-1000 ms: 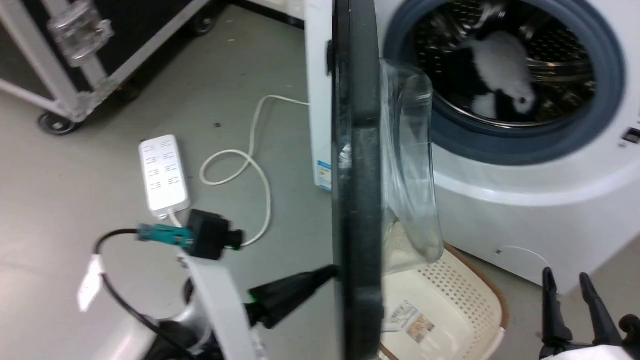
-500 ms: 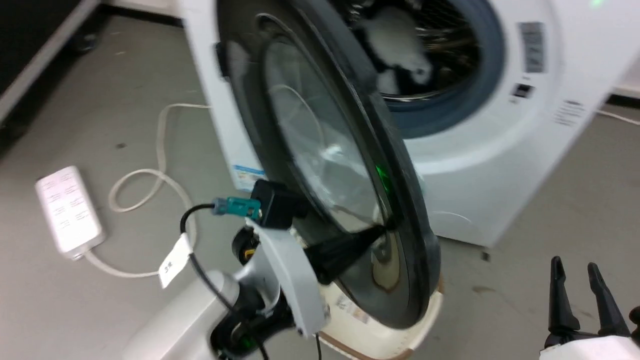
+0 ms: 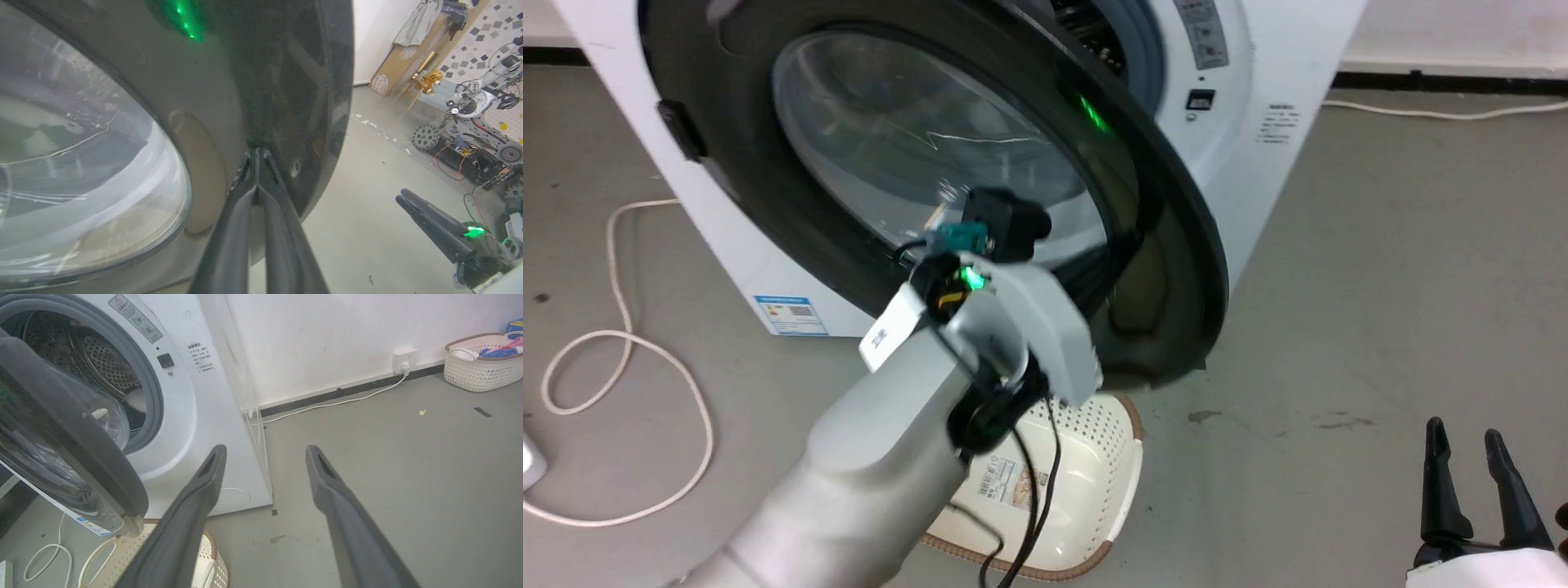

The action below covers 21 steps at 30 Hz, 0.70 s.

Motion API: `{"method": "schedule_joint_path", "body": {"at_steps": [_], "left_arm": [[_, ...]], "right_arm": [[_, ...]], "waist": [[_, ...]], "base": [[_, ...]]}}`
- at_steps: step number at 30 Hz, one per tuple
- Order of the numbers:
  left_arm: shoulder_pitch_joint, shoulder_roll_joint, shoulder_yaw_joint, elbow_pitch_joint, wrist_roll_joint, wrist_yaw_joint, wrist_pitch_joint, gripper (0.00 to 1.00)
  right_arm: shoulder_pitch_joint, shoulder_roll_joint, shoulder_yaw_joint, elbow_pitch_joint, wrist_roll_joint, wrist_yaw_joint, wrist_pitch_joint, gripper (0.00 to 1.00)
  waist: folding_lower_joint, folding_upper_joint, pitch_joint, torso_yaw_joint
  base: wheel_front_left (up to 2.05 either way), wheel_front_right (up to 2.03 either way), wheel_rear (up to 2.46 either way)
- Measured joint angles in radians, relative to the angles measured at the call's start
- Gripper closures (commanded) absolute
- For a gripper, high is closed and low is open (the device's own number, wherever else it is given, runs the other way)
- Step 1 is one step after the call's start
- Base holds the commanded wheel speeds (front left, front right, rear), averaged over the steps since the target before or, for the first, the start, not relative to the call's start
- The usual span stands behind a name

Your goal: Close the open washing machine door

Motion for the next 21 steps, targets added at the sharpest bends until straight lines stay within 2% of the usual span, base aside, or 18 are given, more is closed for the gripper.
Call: {"method": "schedule_joint_path", "body": {"at_steps": [1,2,3,4,6,10,14,18,19,20,21], "left_arm": [[-0.039,-0.03,0.002,0.065,0.02,0.011,-0.031,1.0],[-0.039,-0.03,0.002,0.065,0.02,0.011,-0.031,1.0],[-0.079,-0.057,0.001,0.132,0.044,0.015,-0.058,1.0],[-0.079,-0.057,0.001,0.132,0.044,0.015,-0.058,1.0],[-0.134,-0.086,0.004,0.22,0.061,0.021,-0.098,1.0],[-0.187,-0.108,0.009,0.306,0.066,0.02,-0.146,1.0],[-0.19,-0.118,0.023,0.328,0.041,0.01,-0.18,1.0],[-0.177,-0.098,0.071,0.301,-0.002,0.002,-0.255,1.0],[-0.162,-0.061,0.106,0.272,-0.002,0.012,-0.295,1.0],[-0.162,-0.061,0.106,0.272,-0.002,0.012,-0.295,1.0],[-0.149,-0.036,0.132,0.253,0.004,0.029,-0.309,1.0]], "right_arm": [[0.0,0.0,0.0,0.0,0.0,0.0,0.0,0.0],[0.0,0.0,0.0,0.0,0.0,0.0,0.0,0.0],[0.0,0.0,-0.001,0.0,0.0,0.0,0.0,0.0],[0.0,0.0,-0.001,0.0,0.0,0.0,0.0,0.0],[-0.004,0.0,0.001,0.0,0.0,0.0,0.0,0.0],[-0.013,0.0,0.006,0.002,0.0,0.0,0.0,0.0],[-0.015,0.0,0.006,0.006,0.0,0.0,0.0,0.0],[-0.009,0.0,0.002,0.013,-0.002,0.0,0.0,0.0],[0.003,0.0,-0.002,0.014,-0.004,0.0,0.0,0.0],[0.003,0.0,-0.002,0.014,-0.004,0.0,0.0,0.0],[0.009,0.0,-0.001,0.014,-0.005,0.0,0.0,0.0]], "waist": [[0.0,0.0,0.006,-0.012],[0.0,0.0,0.006,-0.012],[0.0,0.0,0.013,-0.017],[0.0,0.0,0.013,-0.017],[-0.0001,0.0001,0.017,-0.019],[0.0001,0.0,0.013,-0.014],[0.0,0.0,-0.004,-0.008],[-0.0001,0.0,-0.035,0.009],[-0.0002,0.0,-0.051,0.021],[-0.0002,0.0,-0.051,0.021],[-0.0002,0.0,-0.058,0.028]], "base": [[0.0,0.0,0.0],[0.0,0.0,0.0],[0.0,0.0,0.0],[0.0,0.0,0.0],[0.0,0.0,0.0],[0.0,0.0,0.0],[0.0,0.0,0.0],[0.0,0.0,0.0],[0.0,0.0,0.0],[0.0,0.0,0.0],[0.0,0.0,0.0]]}}
